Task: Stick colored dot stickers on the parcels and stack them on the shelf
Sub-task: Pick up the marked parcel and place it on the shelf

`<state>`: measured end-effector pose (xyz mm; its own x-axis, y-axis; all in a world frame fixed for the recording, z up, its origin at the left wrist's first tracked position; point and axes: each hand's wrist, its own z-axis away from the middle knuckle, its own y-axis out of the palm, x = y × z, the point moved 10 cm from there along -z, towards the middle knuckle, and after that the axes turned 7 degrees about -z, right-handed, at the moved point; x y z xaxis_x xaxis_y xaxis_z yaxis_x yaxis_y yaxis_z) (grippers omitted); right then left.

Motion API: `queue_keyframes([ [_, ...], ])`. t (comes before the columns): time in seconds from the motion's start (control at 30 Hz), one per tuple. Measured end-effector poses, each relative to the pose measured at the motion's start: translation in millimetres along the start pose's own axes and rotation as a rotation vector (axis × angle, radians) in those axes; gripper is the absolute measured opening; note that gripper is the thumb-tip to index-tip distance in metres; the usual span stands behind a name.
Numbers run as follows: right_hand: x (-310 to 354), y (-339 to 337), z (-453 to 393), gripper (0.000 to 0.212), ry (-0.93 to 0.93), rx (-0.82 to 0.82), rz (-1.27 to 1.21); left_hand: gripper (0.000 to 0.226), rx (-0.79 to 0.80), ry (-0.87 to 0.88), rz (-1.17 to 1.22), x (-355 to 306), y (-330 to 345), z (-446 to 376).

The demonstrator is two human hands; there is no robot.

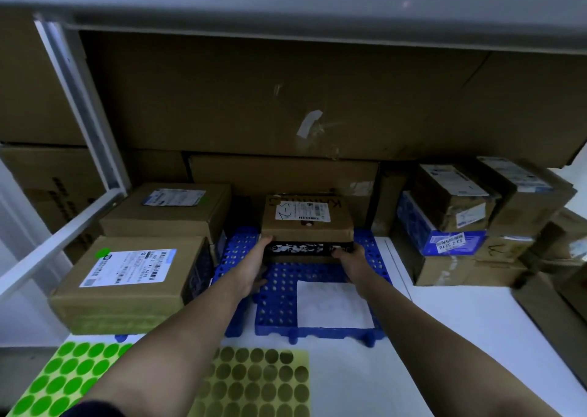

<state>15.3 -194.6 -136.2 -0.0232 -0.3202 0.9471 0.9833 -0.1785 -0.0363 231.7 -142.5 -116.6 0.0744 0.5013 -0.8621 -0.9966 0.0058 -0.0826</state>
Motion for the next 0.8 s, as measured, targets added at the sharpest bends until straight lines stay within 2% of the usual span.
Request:
queue_keyframes([
  [0.13, 2, 0, 4, 0.056, -0.021, 0.018, 0.016, 0.033, -0.013, -0.002, 0.016, 5, -4, -4],
  [0.27, 0, 1, 5, 0.059, -0.023, 0.033, 0.060, 0.040, -0.063, 0.052, -0.097, -4, -2, 8],
  [0.5, 1, 0, 12, 0.056, -0.016, 0.059, 0.075, 0.054, -0.043, 0.050, -0.054, 2, 3, 11],
  [0.6, 2, -1, 14, 0.055, -0.012, 0.058, 0.096, 0.045, -0.077, 0.019, 0.000, 7, -1, 5],
  [0.8, -2, -17, 23, 0.066, 0.034, 0.011, 0.122, 0.038, -0.059, 0.023, 0.028, 12, 0, -9],
])
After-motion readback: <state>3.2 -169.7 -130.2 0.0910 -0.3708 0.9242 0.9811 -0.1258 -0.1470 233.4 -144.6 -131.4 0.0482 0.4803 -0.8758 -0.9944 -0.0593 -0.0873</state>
